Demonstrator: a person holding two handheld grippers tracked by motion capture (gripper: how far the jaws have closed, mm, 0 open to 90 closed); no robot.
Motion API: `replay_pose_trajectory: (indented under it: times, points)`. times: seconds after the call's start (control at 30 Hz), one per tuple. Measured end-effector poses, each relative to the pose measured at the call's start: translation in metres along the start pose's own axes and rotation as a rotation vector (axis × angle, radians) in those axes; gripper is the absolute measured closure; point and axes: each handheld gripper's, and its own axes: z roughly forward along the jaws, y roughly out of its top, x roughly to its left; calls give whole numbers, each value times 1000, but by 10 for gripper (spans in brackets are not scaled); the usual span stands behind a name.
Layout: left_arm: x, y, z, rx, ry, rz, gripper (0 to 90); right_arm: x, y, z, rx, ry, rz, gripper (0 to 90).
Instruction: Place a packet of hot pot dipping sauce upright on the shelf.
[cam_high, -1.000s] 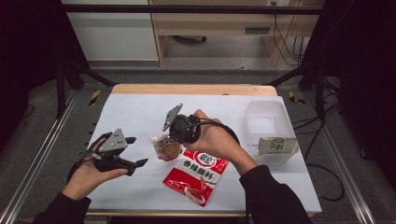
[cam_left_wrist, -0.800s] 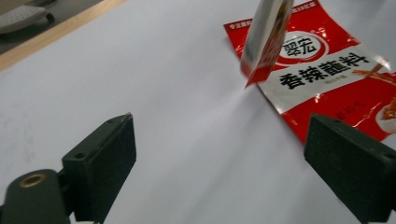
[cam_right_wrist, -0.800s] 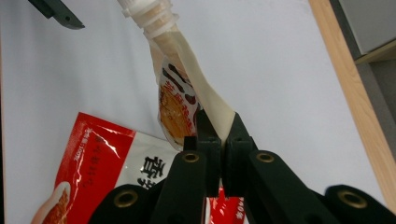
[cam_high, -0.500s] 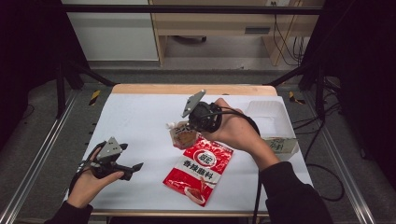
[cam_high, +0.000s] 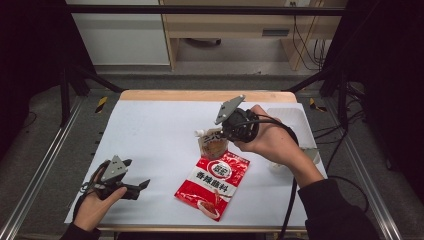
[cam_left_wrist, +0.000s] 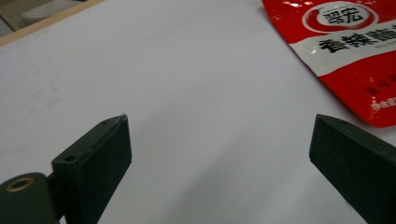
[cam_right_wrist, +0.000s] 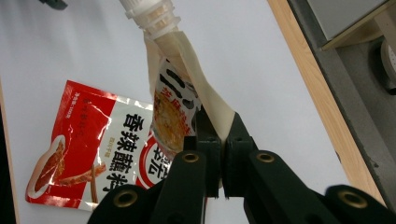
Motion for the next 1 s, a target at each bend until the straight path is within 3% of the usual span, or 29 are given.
replay_pose_trajectory:
  times: [0.1, 0.27, 0.6, 0.7, 1.0]
  points:
    - [5, -3, -2, -5, 15, -23, 55, -3, -3, -3, 2, -7, -4, 884]
    - [4, -3, 1, 5, 28, -8, 55, -8, -6, -8, 12, -21, 2, 884]
    - [10, -8, 2, 19, 37, -31, 55, -23, -19, -23, 26, -51, 9, 884]
    - [11, -8, 2, 13, 27, -49, 55, -30, -24, -28, 27, -67, 24, 884]
    - [13, -10, 4, 31, 42, -40, 55, -44, -44, -43, 21, -107, 66, 883]
